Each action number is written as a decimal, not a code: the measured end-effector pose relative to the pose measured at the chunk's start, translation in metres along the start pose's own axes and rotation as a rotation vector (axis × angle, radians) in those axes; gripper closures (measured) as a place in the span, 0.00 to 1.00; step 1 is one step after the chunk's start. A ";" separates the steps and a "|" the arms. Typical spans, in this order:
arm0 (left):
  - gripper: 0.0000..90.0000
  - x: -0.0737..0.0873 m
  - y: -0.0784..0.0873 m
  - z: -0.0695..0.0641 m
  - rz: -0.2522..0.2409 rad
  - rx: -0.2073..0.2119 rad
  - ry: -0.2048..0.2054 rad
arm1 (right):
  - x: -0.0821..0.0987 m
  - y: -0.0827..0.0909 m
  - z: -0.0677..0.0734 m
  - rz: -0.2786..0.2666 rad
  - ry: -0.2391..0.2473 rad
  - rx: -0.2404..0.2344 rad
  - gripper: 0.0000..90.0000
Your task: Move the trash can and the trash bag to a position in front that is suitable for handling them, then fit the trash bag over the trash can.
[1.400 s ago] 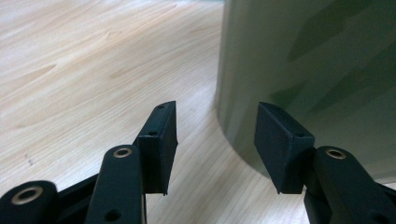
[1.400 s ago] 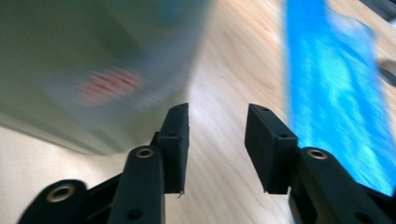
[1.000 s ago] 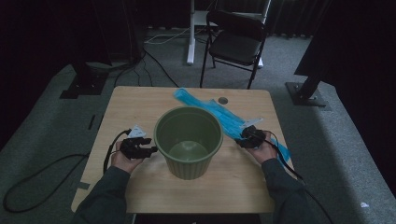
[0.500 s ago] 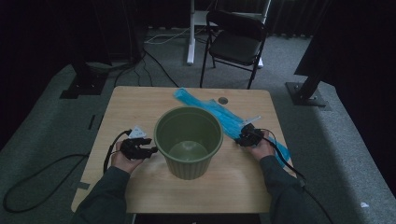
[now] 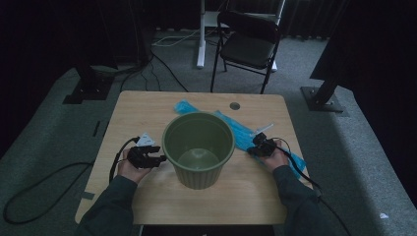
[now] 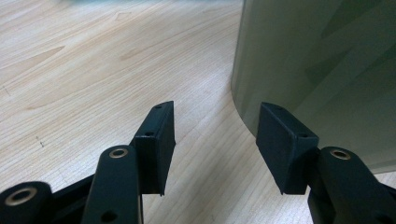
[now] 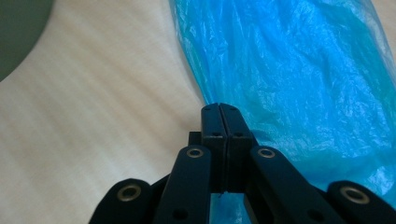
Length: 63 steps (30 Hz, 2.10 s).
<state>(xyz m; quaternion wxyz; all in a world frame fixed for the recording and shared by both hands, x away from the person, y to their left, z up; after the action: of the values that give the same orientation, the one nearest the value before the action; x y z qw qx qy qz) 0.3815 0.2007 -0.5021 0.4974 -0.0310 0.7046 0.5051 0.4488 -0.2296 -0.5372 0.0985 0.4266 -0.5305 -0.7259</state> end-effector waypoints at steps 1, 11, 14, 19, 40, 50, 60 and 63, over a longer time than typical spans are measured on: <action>0.52 0.000 0.000 0.000 -0.001 0.000 -0.002 | 0.001 0.001 0.003 0.005 0.004 -0.006 0.99; 0.52 -0.003 -0.004 -0.001 0.003 0.009 -0.012 | 0.016 0.008 0.038 0.028 0.063 -0.043 0.99; 0.52 -0.004 -0.006 -0.002 0.006 0.012 -0.020 | 0.018 0.008 0.045 0.024 0.074 -0.046 0.99; 0.52 -0.004 -0.006 -0.002 0.006 0.012 -0.023 | 0.018 0.008 0.049 0.022 0.085 -0.044 0.99; 0.52 -0.004 -0.004 -0.002 0.002 0.006 -0.021 | 0.016 0.013 0.047 -0.049 0.110 0.007 0.40; 0.52 0.001 0.000 0.001 0.000 -0.006 -0.006 | 0.011 0.003 0.042 -0.016 0.130 0.043 0.32; 0.52 0.001 -0.001 0.000 0.004 -0.007 -0.008 | 0.005 -0.006 0.040 -0.006 0.148 0.100 0.16; 0.52 0.001 -0.002 0.000 0.007 -0.005 -0.009 | 0.004 -0.007 0.037 -0.006 0.138 0.093 0.16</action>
<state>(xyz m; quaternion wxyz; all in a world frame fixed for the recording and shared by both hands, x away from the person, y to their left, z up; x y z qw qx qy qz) 0.3817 0.2005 -0.5041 0.4985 -0.0275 0.7014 0.5086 0.4217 -0.2035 -0.5423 0.1127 0.4813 -0.5544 -0.6696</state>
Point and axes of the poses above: each handheld gripper's, and its own axes: y roughly backward along the jaws, x roughly out of its underside, z roughly to its left, the point moved 2 cm from there along -y, roughly forward along the jaws, and after that the axes turned 3 degrees about -x, right-handed, at the moved point
